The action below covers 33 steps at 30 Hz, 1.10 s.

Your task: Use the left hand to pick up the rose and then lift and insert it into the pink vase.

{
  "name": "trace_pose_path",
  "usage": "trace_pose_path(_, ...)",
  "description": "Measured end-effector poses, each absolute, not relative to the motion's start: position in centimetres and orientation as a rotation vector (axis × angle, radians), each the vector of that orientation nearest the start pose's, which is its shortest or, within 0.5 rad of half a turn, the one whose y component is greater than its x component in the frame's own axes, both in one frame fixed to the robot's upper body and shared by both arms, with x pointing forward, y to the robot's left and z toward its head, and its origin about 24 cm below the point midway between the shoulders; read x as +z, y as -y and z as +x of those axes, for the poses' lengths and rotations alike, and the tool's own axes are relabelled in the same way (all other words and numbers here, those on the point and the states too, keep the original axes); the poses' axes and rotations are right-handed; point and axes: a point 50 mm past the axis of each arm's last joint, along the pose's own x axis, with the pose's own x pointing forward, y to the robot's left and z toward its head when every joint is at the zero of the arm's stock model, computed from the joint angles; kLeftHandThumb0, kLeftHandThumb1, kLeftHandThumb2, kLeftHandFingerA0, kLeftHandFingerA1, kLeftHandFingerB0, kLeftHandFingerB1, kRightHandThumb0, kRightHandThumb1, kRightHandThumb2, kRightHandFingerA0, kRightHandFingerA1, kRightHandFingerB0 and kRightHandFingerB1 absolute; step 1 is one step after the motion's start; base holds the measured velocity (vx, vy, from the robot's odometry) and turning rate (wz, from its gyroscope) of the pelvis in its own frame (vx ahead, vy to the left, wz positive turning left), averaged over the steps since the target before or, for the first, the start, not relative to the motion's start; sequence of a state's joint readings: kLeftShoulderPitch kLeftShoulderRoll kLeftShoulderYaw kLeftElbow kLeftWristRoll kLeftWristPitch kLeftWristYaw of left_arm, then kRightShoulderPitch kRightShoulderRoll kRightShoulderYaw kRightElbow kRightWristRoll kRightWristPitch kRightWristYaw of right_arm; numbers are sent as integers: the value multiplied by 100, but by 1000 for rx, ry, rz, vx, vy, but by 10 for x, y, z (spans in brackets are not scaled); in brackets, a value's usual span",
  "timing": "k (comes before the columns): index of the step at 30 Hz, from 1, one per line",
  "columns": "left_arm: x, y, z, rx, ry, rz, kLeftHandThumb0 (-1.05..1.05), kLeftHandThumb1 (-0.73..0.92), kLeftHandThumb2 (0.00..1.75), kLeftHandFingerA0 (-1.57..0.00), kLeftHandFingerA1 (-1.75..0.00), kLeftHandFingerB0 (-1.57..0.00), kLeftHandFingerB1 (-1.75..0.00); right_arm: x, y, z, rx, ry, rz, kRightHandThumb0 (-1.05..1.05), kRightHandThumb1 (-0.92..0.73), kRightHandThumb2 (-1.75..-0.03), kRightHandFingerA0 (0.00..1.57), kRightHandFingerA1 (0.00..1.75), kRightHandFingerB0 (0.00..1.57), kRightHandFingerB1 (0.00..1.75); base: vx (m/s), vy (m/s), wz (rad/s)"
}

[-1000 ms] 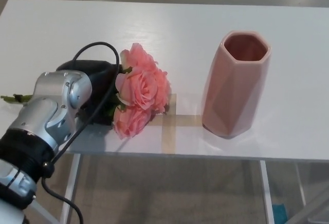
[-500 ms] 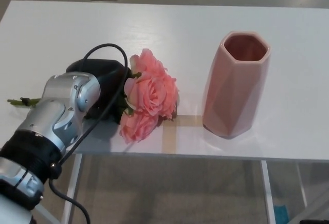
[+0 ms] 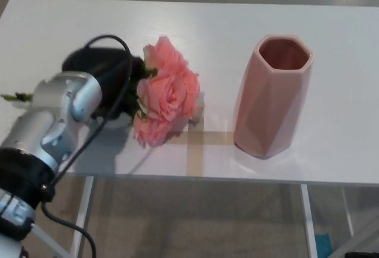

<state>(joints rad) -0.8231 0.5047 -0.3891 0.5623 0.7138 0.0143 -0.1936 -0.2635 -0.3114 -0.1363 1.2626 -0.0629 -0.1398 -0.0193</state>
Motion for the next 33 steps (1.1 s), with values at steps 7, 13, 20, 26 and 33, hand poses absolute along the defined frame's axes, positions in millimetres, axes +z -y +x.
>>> trace_pose_path(7,197,-160,384,-154,304,1274,-20,79,65,-74,-149,-79,-90,-108,273,198,-230,-838,-262,-24,-53,-55,71,51,61,46,0,0,0)
trace_pose_path(13,238,-152,383,-92,430,1021,-21,81,64,-78,-147,-73,-104,-108,273,199,-229,-837,-262,-23,-53,-55,71,51,61,46,0,0,0)
trace_pose_path(20,290,-144,379,-69,546,773,-22,83,64,-92,-135,-78,-91,-107,273,200,-229,-834,-262,-24,-53,-55,71,51,61,46,0,0,0)
trace_pose_path(26,323,-137,372,-77,607,609,-22,83,64,-95,-131,-83,-80,-107,273,201,-229,-832,-262,-23,-53,-55,70,51,61,46,0,0,0)
trace_pose_path(33,351,-127,365,-118,625,374,-21,82,66,-94,-136,-83,-82,-106,273,202,-229,-829,-261,-23,-54,-55,70,51,61,46,0,0,0)
